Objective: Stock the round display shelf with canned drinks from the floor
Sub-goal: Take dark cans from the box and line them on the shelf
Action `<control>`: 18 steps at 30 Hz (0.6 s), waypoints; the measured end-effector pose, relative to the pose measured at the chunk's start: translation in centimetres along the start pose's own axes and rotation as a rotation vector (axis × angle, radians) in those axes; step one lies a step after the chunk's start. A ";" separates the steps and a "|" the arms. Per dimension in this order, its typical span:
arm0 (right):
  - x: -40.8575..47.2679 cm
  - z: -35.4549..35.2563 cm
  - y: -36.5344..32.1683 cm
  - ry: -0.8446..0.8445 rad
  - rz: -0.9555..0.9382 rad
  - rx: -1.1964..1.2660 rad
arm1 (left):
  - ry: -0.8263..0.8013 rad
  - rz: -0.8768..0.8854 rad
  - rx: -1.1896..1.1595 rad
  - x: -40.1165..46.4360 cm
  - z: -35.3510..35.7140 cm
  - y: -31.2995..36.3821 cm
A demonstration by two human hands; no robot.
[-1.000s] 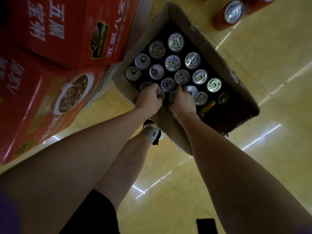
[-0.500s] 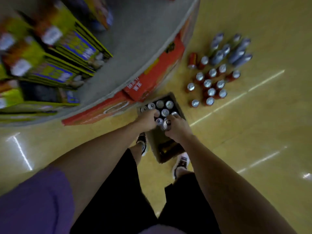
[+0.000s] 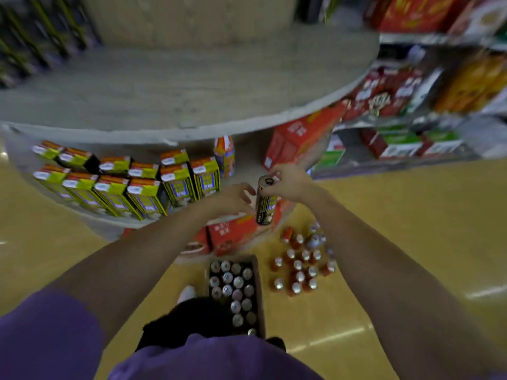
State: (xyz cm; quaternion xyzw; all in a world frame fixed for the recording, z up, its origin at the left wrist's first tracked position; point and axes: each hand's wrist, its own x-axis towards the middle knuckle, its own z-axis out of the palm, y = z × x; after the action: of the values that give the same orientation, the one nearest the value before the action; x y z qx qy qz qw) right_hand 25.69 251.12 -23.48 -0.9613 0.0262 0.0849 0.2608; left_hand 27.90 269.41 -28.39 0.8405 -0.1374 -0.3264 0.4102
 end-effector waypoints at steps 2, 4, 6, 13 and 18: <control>-0.2 -3.2 -2.5 0.063 -0.039 0.062 | 0.015 0.053 -0.059 -1.7 -2.1 2.8; -0.4 -5.9 -5.1 0.110 -0.074 0.132 | 0.050 0.147 -0.094 -3.5 -4.4 5.5; -0.6 -8.2 -7.9 0.115 -0.094 0.198 | 0.067 0.197 -0.124 -5.0 -6.5 7.4; 0.9 -12.9 -16.4 0.172 -0.132 0.248 | 0.179 0.290 -0.241 -9.8 -13.6 11.5; 2.0 -13.0 -21.3 0.207 -0.161 0.297 | 0.259 0.257 -0.272 -11.4 -18.4 11.7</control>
State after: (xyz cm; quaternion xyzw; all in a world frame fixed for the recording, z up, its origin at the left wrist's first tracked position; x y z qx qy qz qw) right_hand 31.59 262.86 -2.19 -0.9148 -0.0119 -0.0404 0.4018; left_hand 31.97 278.77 -5.99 0.7878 -0.1442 -0.1762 0.5723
